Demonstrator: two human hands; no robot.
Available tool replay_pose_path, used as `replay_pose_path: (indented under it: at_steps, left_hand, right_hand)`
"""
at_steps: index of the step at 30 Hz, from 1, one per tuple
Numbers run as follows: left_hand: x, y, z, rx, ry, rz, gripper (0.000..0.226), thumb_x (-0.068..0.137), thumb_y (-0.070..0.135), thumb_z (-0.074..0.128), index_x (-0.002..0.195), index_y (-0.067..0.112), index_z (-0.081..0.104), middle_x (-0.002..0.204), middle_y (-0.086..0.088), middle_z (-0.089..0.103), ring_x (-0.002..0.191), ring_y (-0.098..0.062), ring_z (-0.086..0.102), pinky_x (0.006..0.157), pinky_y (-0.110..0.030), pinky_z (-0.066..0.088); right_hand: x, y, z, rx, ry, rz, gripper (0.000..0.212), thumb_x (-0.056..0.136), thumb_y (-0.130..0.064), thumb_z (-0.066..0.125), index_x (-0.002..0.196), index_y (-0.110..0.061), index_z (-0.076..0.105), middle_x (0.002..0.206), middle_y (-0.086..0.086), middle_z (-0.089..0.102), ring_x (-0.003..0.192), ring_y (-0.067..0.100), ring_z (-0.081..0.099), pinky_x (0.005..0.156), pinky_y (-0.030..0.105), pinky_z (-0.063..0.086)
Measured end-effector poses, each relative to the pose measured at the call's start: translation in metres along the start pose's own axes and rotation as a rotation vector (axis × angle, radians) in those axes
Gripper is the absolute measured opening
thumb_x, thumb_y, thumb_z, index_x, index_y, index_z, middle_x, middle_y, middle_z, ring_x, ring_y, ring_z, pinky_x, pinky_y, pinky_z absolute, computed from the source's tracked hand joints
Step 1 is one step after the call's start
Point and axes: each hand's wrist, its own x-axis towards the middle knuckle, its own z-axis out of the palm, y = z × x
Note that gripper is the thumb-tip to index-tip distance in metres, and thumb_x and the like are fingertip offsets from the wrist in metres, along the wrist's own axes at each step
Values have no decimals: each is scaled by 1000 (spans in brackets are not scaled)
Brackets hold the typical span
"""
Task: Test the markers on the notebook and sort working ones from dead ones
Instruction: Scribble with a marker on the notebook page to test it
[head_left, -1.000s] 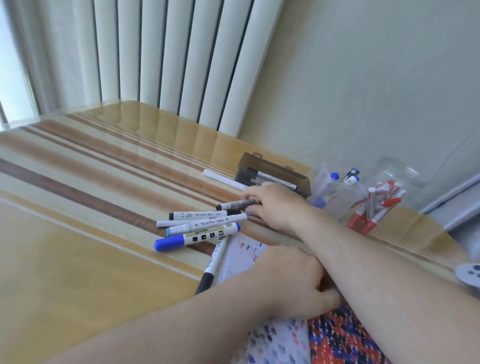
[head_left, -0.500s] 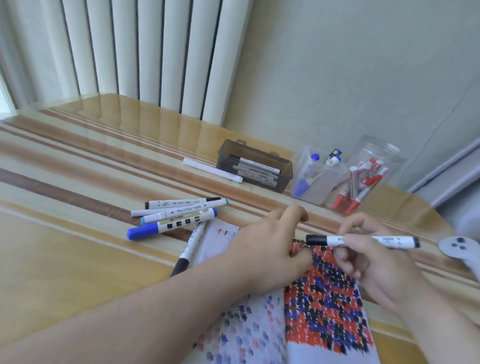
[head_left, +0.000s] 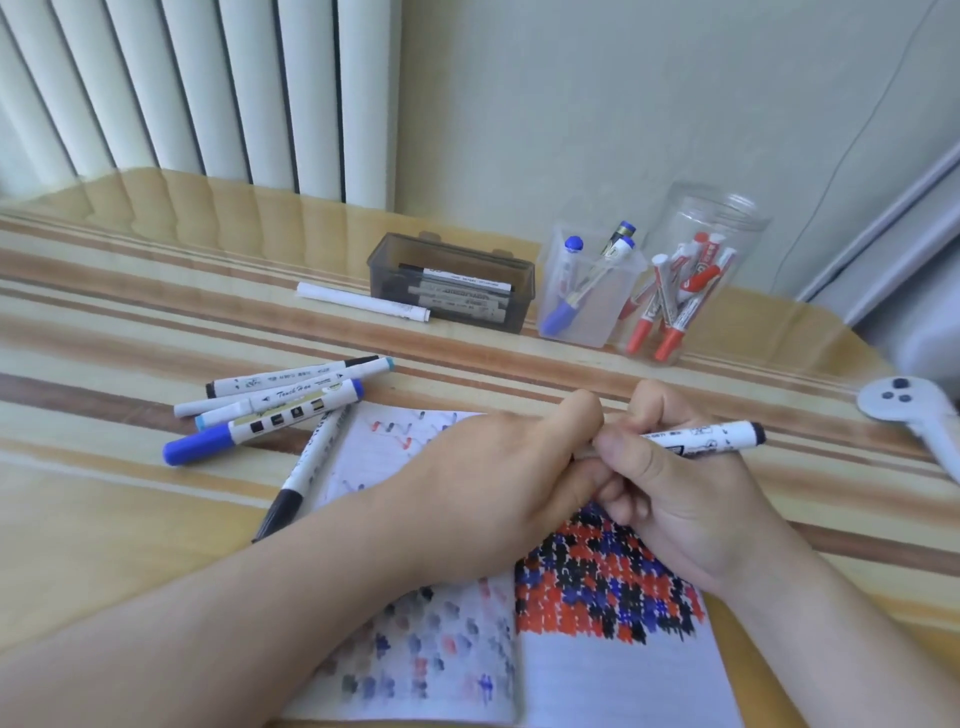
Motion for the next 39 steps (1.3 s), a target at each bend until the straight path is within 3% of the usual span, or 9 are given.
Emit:
replay_pose_path:
  at_steps: [3,16,20,23,26,28,33,36,39]
  left_hand:
    - [0,7,-5,-49,3,-4,24,103,41,47,92,28,31,59,19,42,52,-1,43,48,-17,28]
    - [2,6,-10,-204,-67,-140,25,101,43,60,97,25,43,57,9,45,55,-10,46,52,-20,30]
    - [3,4,-8,-176,-106,-148,52,88,59,70,111,24,41,66,5,55,61,-9,51,54,-22,36]
    - [0,1,-4,-75,-135,-188,70,80,66,75,123,29,34,63,-5,50,61,-15,50,58,-27,40]
    - [-1,-6,-1,38,-178,-188,60,84,57,69,130,36,36,76,2,56,74,-14,53,72,-36,46]
    - [0,-9,0,138,-241,-131,50,86,58,61,133,47,48,88,7,56,86,-14,54,78,-33,45]
    - [1,-8,-1,198,-342,-106,44,84,77,43,124,67,57,83,11,43,83,-9,46,82,-35,46]
    - [1,-9,0,225,-352,-105,48,80,82,41,123,69,57,83,11,42,81,-8,45,80,-33,45]
    - [3,-9,1,244,-357,-102,50,78,84,41,123,69,57,83,12,43,79,-7,43,77,-33,45]
  right_hand:
    - [-3,-4,-1,34,-51,0,37,66,-41,94,67,-26,61,62,6,65,50,13,59,45,20,46]
    - [-6,-12,-1,-61,-72,-55,30,72,-40,91,71,-27,64,66,4,66,52,13,60,49,20,49]
    - [-4,-8,-7,-129,-19,-21,38,68,-45,93,75,-24,62,68,5,62,53,18,56,49,25,45]
    - [-4,-18,-21,-100,79,1,43,65,-47,93,78,-21,61,62,8,55,52,19,51,47,25,41]
    - [-13,-45,-38,-43,169,21,50,59,-47,94,81,-19,60,63,7,50,52,19,48,45,23,36]
    - [-27,-58,-43,-91,140,66,51,55,-46,97,81,-18,63,65,9,51,53,19,48,44,22,35]
    - [-82,-26,-34,-327,63,152,42,59,-35,95,70,-16,60,61,19,44,49,19,38,47,26,28]
    - [-100,-1,-29,-362,181,71,22,65,-25,77,69,-16,57,58,11,47,48,18,37,49,26,29]
    - [-101,0,-24,-473,232,0,20,69,-18,76,68,-16,56,62,15,51,52,15,44,48,25,36]
